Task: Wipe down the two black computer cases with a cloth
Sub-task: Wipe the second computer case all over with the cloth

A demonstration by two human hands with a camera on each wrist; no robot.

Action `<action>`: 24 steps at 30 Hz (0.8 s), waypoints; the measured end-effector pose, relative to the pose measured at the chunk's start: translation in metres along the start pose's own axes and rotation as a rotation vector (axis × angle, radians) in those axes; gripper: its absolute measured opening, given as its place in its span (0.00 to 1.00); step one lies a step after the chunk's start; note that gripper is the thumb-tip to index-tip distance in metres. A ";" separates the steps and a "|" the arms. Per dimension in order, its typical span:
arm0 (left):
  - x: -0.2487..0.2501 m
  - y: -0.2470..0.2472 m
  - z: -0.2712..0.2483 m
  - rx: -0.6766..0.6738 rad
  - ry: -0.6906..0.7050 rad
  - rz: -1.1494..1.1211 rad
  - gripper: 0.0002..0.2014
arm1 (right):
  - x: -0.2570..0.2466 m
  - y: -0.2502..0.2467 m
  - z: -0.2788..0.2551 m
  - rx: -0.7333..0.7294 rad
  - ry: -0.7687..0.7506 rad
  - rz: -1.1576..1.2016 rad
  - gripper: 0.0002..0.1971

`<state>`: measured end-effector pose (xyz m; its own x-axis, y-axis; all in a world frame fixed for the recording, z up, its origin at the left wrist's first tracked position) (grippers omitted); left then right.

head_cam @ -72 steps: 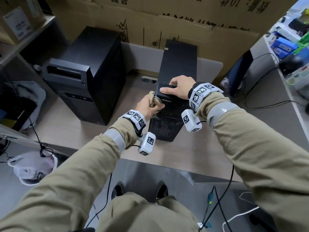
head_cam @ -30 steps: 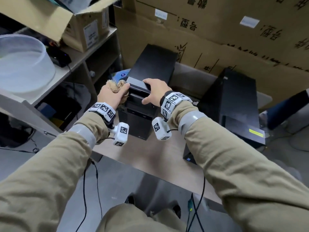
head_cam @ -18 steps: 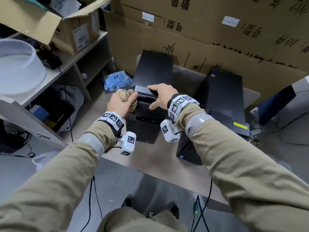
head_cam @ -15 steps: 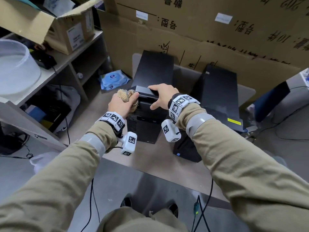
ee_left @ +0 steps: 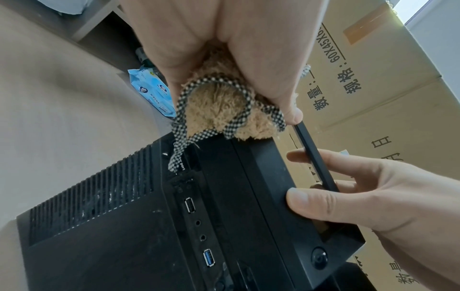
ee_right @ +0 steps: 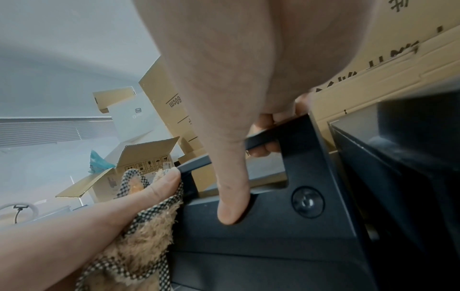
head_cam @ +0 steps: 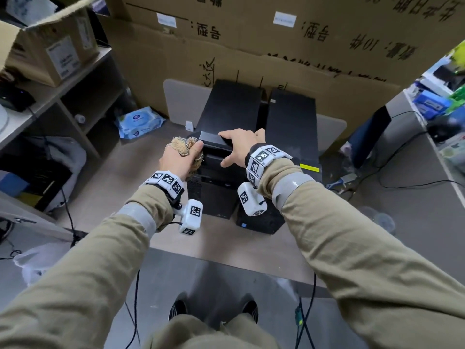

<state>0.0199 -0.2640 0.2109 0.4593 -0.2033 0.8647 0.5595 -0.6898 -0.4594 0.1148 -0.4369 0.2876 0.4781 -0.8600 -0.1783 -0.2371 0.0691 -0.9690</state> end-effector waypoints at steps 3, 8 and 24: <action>0.002 0.008 -0.003 -0.004 0.008 0.024 0.46 | 0.008 -0.003 -0.005 -0.012 0.009 0.013 0.40; 0.004 0.018 -0.005 -0.032 0.016 0.023 0.45 | 0.016 -0.005 -0.009 -0.008 0.017 0.006 0.40; 0.153 0.055 -0.047 -0.241 0.224 -0.352 0.19 | 0.011 -0.083 -0.040 0.318 -0.278 0.417 0.46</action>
<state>0.0883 -0.3658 0.3280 0.0959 -0.0556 0.9938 0.4665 -0.8795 -0.0942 0.1063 -0.4722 0.3730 0.6128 -0.5661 -0.5514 -0.2082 0.5575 -0.8037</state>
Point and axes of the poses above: each hand's wrist, its own z-axis towards the middle knuckle, its own y-axis out of the palm, x = y × z, the point moved 7 cm from there along z, towards the middle knuckle, and after that the axes turned 3 degrees about x, right-handed, at the moved point
